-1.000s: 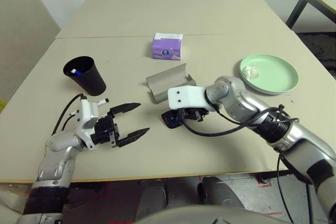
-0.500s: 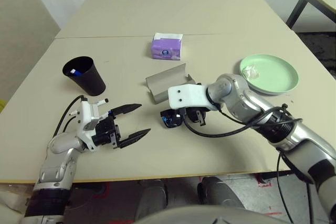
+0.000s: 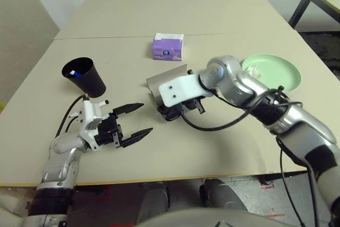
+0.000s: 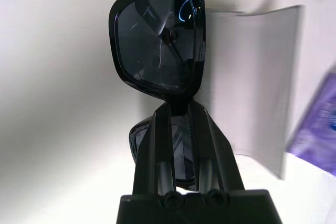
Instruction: Organize and tidy the items on the table.
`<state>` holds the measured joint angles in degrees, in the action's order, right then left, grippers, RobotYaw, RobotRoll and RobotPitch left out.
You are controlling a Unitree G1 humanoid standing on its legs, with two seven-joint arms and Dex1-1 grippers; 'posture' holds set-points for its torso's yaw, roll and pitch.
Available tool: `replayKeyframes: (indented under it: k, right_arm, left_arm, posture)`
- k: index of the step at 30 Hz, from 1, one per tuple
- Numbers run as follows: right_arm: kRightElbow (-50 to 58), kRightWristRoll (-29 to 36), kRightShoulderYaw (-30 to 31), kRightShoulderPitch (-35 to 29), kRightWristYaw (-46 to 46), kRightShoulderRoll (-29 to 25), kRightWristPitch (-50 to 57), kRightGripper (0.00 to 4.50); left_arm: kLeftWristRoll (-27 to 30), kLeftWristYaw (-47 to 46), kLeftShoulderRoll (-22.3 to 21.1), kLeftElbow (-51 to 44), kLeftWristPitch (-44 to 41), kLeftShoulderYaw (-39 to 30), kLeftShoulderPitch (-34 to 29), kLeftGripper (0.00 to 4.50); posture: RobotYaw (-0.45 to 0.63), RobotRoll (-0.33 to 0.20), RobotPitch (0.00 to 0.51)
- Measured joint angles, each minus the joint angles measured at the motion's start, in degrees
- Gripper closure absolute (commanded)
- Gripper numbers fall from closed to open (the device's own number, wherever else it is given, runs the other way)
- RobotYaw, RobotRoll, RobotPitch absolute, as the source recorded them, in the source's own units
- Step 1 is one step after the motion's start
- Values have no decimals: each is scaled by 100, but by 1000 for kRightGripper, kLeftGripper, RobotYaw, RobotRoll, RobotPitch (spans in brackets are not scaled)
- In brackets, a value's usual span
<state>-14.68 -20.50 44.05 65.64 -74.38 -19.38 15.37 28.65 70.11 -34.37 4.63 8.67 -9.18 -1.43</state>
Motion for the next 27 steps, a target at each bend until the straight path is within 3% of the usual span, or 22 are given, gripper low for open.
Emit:
replayKeyframes:
  k: [17,27]
  right_arm:
    - [-3765,-314,-305,1355,1204,1254,-1809,4341]
    - [-4532,-431,-374,1398,1510,1584,-2256,4341]
  left_arm:
    - [-18,13,0,211,223,10,-2,0]
    - [-18,-160,15,72,219,12,-117,0]
  posture:
    - [-19,0,88]
    - [-5,0,96]
